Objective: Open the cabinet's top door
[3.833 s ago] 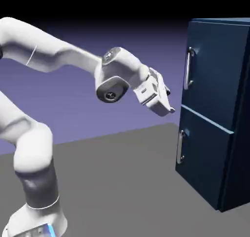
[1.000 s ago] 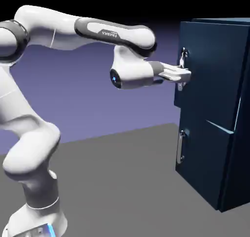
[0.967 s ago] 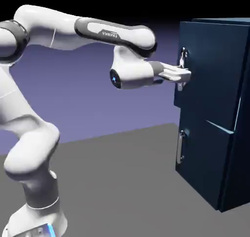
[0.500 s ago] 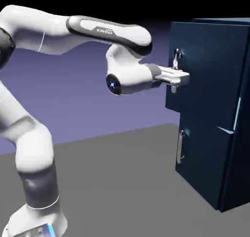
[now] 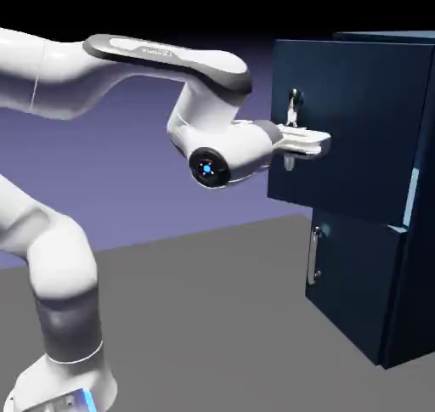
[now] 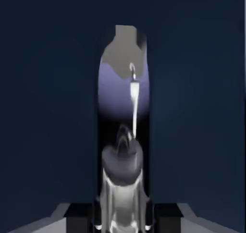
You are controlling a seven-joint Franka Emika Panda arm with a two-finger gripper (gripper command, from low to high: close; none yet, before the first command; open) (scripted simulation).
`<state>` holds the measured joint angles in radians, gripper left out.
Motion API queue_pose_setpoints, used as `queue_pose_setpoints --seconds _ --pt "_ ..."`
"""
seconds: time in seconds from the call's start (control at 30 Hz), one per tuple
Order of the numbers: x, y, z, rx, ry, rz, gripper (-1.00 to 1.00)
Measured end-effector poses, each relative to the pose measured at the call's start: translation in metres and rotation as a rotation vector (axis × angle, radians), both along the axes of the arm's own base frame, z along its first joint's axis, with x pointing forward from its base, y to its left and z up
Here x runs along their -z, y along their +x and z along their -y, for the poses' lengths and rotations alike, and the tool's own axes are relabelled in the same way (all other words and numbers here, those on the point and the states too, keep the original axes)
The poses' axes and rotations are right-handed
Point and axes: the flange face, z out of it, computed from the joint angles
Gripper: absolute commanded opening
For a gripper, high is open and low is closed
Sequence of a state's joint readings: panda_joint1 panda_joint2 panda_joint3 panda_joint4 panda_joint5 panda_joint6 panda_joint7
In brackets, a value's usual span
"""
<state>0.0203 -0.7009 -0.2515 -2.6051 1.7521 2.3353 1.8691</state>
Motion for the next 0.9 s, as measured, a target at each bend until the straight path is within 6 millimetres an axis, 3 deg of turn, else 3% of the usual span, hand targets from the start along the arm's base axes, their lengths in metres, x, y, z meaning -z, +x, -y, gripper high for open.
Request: queue_pose_setpoints --seconds 0.43,0.9 --pt "0.0 -0.019 0.091 -0.344 -0.001 0.0 -1.0" --pt "0.0 -0.008 0.175 -0.661 -0.001 0.0 -1.0"
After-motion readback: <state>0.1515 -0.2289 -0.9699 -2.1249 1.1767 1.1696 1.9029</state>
